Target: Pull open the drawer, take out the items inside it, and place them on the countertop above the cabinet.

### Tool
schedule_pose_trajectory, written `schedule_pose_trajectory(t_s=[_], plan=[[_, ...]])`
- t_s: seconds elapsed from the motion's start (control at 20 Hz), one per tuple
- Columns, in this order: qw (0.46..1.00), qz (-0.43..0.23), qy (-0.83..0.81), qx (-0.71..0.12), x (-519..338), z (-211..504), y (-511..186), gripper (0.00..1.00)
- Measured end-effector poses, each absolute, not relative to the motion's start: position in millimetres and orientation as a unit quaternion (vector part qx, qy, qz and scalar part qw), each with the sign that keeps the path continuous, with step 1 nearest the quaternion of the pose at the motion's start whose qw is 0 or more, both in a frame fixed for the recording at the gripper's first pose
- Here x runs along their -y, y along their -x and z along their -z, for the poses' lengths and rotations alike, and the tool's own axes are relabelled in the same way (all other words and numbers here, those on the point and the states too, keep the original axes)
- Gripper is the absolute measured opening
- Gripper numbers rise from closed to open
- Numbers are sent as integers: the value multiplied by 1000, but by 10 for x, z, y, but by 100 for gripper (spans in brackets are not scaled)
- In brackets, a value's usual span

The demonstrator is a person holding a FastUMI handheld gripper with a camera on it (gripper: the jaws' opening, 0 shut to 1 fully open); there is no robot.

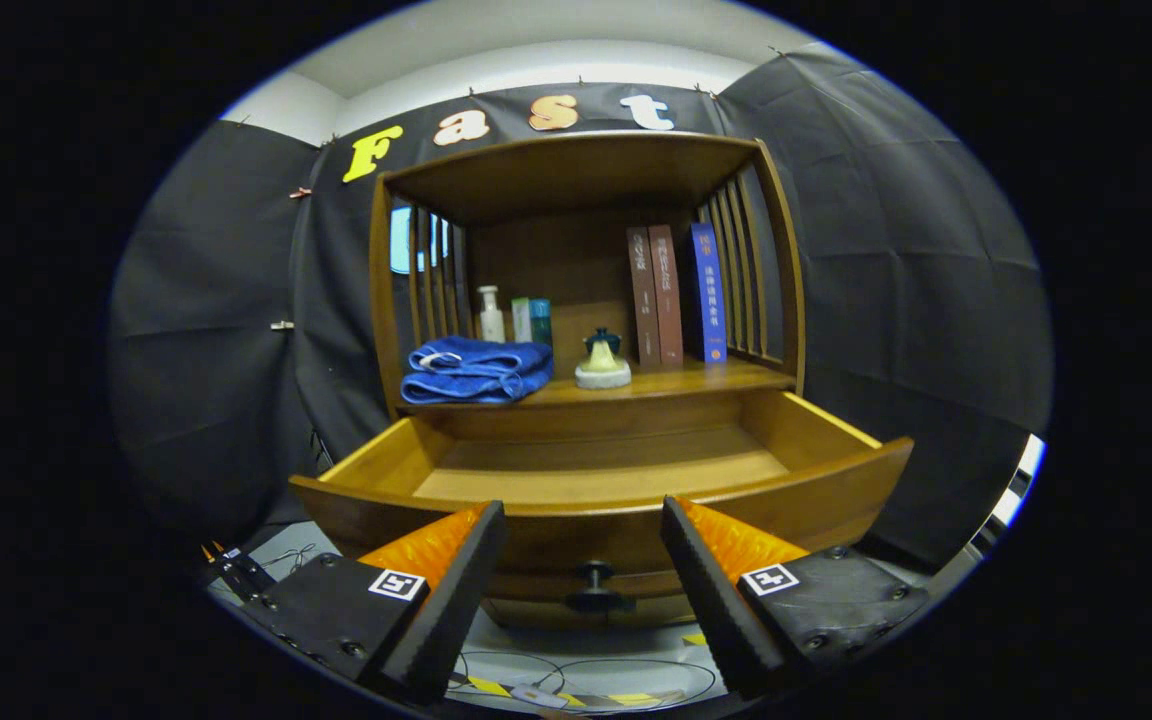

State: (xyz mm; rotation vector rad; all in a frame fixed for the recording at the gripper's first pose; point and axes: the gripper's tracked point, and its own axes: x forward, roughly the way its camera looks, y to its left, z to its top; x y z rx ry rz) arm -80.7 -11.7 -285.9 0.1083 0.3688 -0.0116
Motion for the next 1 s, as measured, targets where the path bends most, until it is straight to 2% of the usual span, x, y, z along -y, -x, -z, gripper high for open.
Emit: schedule_pose_trajectory(t_s=[0.25, 0.75, 1.0], plan=[[972, 5, -54, -227, 86, 3356, 744, 99], [971, 24, -47, -232, 150, 3373, 692, 100], [969, 24, -51, -242, 170, 3419, 397, 100]])
